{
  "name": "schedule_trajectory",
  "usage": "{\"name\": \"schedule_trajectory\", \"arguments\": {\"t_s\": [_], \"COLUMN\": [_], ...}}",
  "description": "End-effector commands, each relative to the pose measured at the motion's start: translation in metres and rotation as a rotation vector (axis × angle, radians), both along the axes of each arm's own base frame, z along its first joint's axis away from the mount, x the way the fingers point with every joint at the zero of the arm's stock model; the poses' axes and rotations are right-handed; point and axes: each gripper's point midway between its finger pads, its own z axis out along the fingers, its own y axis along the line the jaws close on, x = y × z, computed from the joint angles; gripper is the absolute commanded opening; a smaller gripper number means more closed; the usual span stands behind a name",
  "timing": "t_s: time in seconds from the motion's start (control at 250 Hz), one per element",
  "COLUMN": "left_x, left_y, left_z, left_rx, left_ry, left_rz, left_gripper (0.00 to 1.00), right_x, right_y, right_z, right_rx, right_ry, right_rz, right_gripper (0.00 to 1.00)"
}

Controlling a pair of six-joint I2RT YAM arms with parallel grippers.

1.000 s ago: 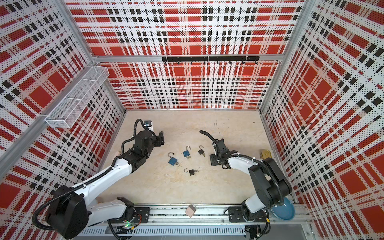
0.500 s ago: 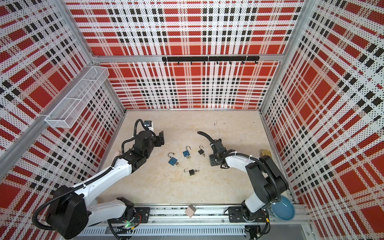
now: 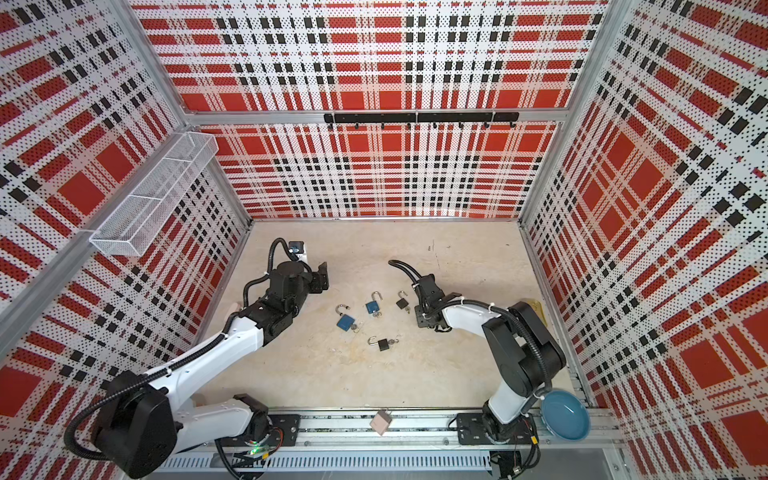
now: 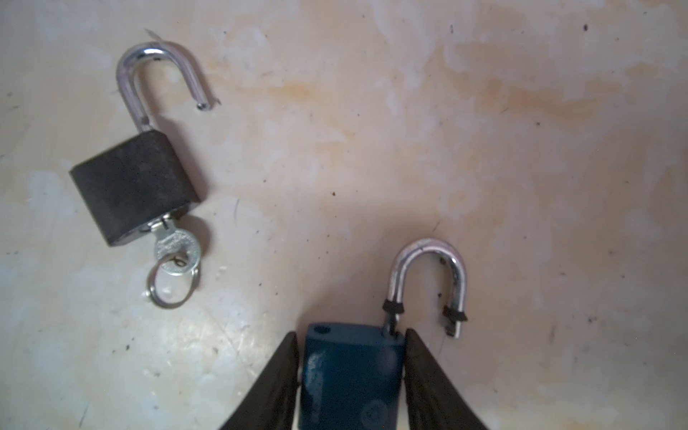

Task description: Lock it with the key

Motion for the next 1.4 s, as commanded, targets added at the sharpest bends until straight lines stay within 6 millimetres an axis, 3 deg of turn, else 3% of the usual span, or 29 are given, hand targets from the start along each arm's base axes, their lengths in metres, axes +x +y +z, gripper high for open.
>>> {"name": "schedule_trajectory", "arguments": {"t_s": [0.0, 0.232, 0.848, 1.217, 1.397], "left_x": [-0.002, -0.003, -0.005, -0.008, -0.009], "left_y": [0.002, 0.004, 0.005, 0.003, 0.003], "left_z": [0.0, 0.0, 0.002, 0.003, 0.003], "left_rx": [0.008, 0.013, 0.025, 0.028, 0.029], "left_ry": [0.001, 0.001, 0.002, 0.003, 0.002], "left_rz": [0.013, 0.02, 0.023, 0.016, 0.013], "left_gripper": [0.82, 0.82, 0.82, 0.8, 0.8], "right_x": [-0.004, -0.01, -0.013, -0.004, -0.003], "right_y": [-0.007, -0.013, -0.006, 0.0, 0.003], "right_z": [-0.004, -0.003, -0.013, 0.017, 0.022], "right_rx": [-0.061, -0.09, -0.07, -0.049, -0.036], "right_ry": [0.021, 0.035, 0.063, -0.022, -0.027], "right_rz": [-0.022, -0.036, -0.021, 0.025, 0.041], "right_gripper": [0.46, 0.48, 0.37, 0.33, 0.32]}}
